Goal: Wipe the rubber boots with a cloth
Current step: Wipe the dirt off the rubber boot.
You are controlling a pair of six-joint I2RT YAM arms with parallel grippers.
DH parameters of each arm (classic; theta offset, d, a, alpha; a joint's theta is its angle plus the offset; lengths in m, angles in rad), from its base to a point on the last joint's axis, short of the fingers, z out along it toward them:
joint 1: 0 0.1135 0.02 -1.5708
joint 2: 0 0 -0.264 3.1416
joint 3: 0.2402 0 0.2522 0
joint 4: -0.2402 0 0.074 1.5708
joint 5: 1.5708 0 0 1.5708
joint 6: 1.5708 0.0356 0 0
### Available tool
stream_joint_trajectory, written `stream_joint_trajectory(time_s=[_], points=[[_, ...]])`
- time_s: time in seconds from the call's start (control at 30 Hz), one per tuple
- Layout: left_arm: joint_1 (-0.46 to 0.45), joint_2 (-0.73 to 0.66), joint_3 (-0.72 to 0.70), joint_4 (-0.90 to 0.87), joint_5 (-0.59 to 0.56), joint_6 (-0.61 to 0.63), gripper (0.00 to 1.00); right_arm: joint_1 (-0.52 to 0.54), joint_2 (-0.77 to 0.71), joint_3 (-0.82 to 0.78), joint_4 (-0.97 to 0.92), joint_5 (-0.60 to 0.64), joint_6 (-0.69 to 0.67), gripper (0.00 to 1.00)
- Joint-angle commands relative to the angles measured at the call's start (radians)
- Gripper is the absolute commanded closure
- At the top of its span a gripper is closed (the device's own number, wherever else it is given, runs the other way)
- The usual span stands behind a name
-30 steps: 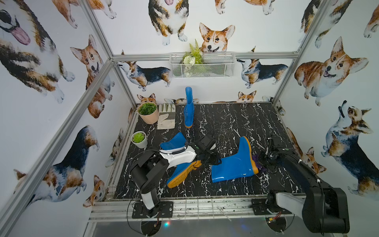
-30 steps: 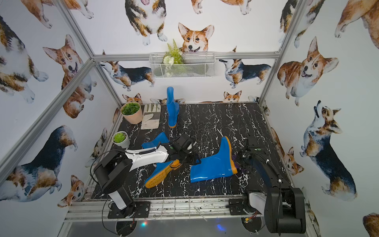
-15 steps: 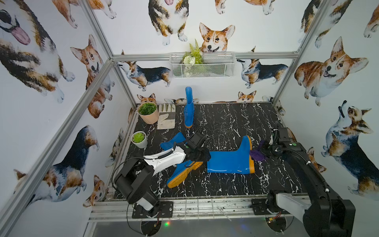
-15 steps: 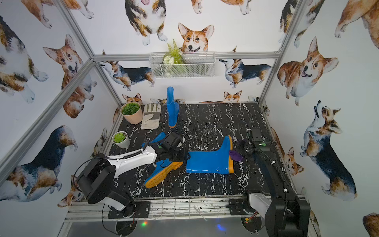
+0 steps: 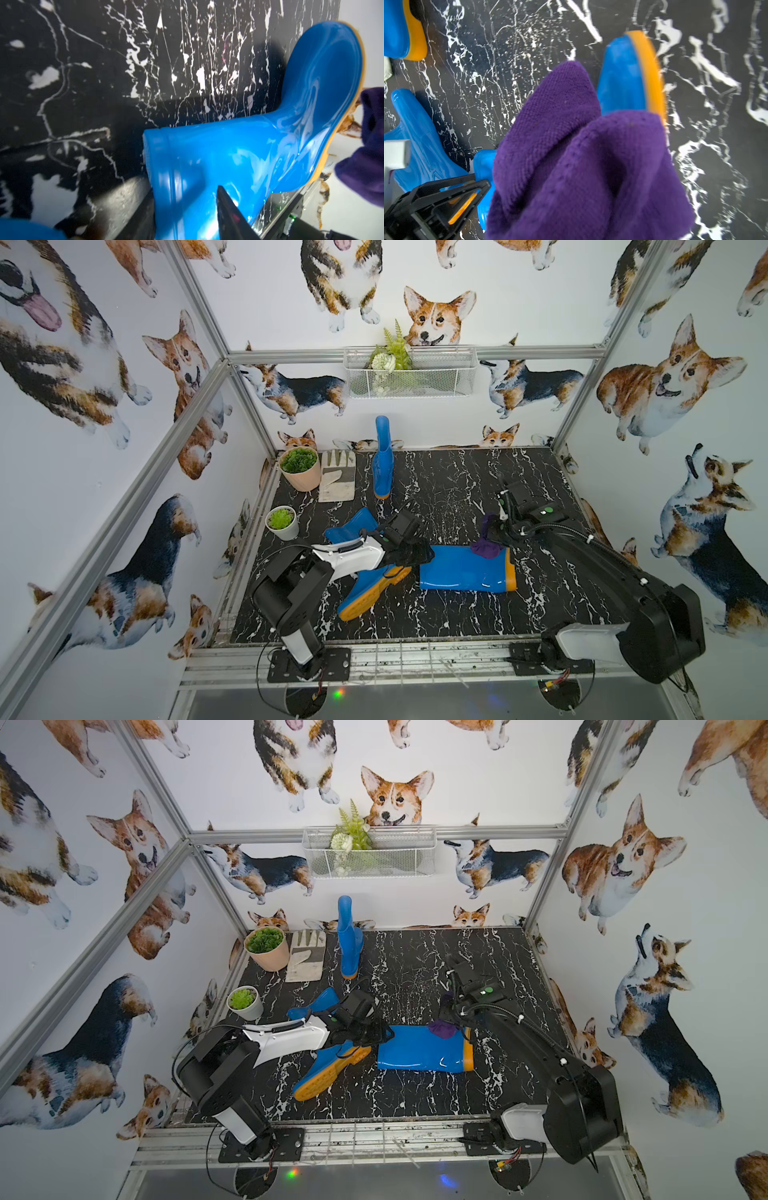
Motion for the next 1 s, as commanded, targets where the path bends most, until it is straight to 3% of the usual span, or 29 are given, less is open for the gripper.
stream_joint_trajectory(time_s=[0.0,0.1,0.23,0.43,0.6,0.83,0.97], points=[[0.000,0.025,-0.013,0.015,0.000,-0.034,0.60,0.053,0.070,0.051,0.045,-0.019,0.025,1.00],[-0.001,0.004,-0.035,0.051,-0.013,-0.037,0.80,0.122,0.164,0.114,0.060,-0.041,0.023,1.00],[-0.001,-0.023,-0.043,0.036,-0.036,-0.011,0.99,0.210,0.297,0.209,0.060,-0.060,0.016,1.00],[-0.001,-0.039,-0.091,0.079,-0.029,-0.014,1.00,0.260,0.459,0.286,0.071,-0.092,-0.006,1.00],[0.000,-0.041,-0.097,0.085,-0.026,-0.008,1.00,0.200,0.500,0.241,0.019,-0.062,-0.061,1.00],[0.000,-0.087,-0.105,0.087,-0.036,0.001,1.00,-0.088,0.252,-0.011,-0.053,0.050,-0.154,1.00],[0.001,-0.085,-0.099,0.083,-0.030,0.006,1.00,-0.157,0.135,0.016,-0.119,0.119,-0.199,1.00]])
